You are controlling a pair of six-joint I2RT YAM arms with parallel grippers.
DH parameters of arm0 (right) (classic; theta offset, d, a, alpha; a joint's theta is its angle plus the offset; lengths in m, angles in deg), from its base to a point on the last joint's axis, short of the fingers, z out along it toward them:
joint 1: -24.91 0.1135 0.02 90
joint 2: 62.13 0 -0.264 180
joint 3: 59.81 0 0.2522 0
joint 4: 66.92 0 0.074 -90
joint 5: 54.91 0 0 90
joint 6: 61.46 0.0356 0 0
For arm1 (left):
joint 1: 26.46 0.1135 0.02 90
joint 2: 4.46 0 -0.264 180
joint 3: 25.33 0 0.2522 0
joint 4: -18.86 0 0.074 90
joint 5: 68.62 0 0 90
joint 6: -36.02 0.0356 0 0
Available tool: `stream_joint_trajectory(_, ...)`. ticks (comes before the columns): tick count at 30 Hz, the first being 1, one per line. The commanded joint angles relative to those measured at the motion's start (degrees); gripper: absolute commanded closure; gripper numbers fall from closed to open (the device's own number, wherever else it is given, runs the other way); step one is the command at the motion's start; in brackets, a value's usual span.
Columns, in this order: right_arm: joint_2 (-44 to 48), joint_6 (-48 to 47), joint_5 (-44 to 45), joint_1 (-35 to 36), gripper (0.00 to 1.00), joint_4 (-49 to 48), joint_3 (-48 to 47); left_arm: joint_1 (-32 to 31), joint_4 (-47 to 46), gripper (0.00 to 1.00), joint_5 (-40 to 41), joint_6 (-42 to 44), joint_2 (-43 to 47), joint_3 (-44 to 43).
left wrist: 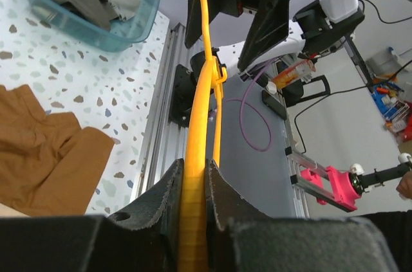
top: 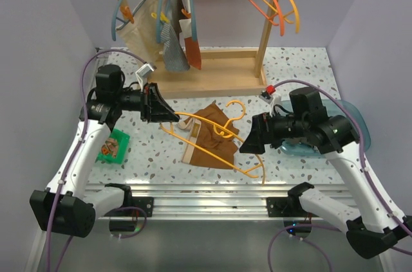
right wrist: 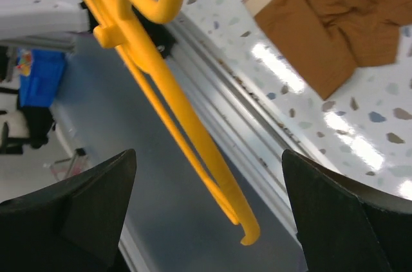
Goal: Remove the underwear clipped to the hanger
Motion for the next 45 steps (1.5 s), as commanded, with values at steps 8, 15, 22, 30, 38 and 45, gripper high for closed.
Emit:
stream_joint_trajectory(8,6.62,1.81,-27.35,-0.66,0.02,-0.13,3.59,-0.73,1.63,1.0,-8.79,3.23,-4.78,-11.7)
stream_joint_trajectory(15,8.47,-1.1,-21.81,-0.58,0.03,3.39,7.72,-0.73,7.44,1.0,-11.16,8.85,-9.0,-20.49)
stream_joint_trajectory(22,7.41,0.13,-20.48,-0.66,0.33,1.37,7.37,-0.73,8.59,1.0,-10.99,9.56,-10.68,-21.99)
stream_joint_trajectory(30,7.06,3.04,-26.37,-0.66,1.0,-3.47,9.04,0.14,5.88,1.0,-6.17,5.27,-10.77,-21.12)
stream_joint_trajectory(38,6.09,0.75,-25.94,-0.66,1.0,-1.8,8.16,7.96,1.47,0.25,14.23,-4.77,-13.05,-15.67)
stream_joint_trajectory(45,5.39,0.23,-20.6,-0.66,1.0,0.21,7.03,12.88,7.33,0.14,41.61,-6.35,-13.05,-15.84)
